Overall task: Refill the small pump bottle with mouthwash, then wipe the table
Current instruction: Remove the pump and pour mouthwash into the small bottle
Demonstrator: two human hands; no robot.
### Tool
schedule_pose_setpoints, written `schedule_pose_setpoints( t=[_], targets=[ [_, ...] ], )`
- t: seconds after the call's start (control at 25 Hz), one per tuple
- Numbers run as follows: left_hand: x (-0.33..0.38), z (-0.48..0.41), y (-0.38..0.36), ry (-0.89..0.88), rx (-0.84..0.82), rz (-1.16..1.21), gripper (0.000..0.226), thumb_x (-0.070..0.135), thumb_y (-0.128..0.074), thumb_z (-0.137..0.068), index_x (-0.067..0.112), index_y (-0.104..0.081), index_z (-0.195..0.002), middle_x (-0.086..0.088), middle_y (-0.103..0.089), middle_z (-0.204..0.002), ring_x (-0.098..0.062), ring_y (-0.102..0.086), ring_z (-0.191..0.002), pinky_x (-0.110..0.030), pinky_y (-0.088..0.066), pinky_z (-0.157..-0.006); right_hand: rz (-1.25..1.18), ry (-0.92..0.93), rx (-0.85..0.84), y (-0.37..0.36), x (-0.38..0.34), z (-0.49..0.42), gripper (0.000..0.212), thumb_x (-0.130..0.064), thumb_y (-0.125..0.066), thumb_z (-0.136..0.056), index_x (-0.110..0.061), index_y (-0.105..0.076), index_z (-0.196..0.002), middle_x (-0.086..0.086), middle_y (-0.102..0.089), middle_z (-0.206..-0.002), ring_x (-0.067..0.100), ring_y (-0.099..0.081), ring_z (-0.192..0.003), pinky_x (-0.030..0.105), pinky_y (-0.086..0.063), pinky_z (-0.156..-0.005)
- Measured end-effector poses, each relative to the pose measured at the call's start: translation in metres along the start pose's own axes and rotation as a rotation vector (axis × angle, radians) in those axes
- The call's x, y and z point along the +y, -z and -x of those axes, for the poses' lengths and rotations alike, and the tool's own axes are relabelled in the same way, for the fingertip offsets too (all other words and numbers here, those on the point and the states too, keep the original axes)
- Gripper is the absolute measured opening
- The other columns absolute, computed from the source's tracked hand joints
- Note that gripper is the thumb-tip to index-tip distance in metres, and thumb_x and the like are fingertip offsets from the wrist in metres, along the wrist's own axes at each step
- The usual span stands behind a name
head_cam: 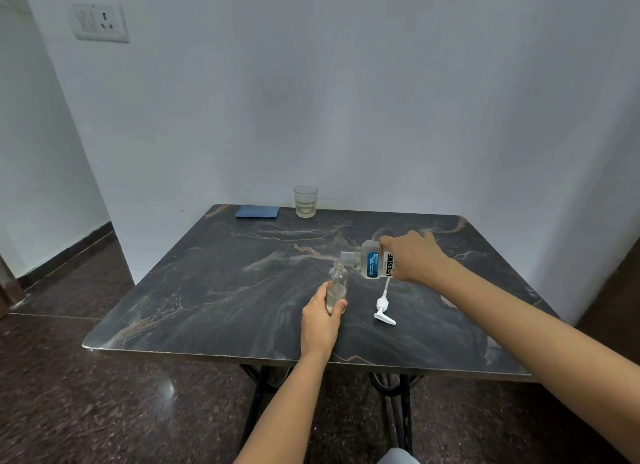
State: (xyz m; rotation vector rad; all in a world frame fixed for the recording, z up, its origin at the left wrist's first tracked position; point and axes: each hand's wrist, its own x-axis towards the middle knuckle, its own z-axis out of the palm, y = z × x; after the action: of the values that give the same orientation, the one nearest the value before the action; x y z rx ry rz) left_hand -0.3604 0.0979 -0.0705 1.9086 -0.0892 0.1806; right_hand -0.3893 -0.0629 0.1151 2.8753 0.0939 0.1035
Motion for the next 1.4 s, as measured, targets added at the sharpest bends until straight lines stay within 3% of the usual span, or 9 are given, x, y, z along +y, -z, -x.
schedule_pose_setpoints(
  t=[1.4],
  targets=[
    [0.0053, 0.0023, 0.0019, -0.031, 0.018, -0.026, 0.044, 0.032, -0.064, -0.089, 0.026, -0.054, -0.132, 0.007, -0.066, -0.120, -0.012, -0.060, -0.110, -0.037, -0.049, -0.100, 0.024, -0.015, -0.025, 0.0082, -0.0047, -0.0016, 0.041, -0.027, -0.059, -0.089, -0.024, -0.044, -0.127, 0.005, -0.061, -0.119, 0.027, -0.050, -0.116, 0.047, -0.032, -0.103]
  ],
)
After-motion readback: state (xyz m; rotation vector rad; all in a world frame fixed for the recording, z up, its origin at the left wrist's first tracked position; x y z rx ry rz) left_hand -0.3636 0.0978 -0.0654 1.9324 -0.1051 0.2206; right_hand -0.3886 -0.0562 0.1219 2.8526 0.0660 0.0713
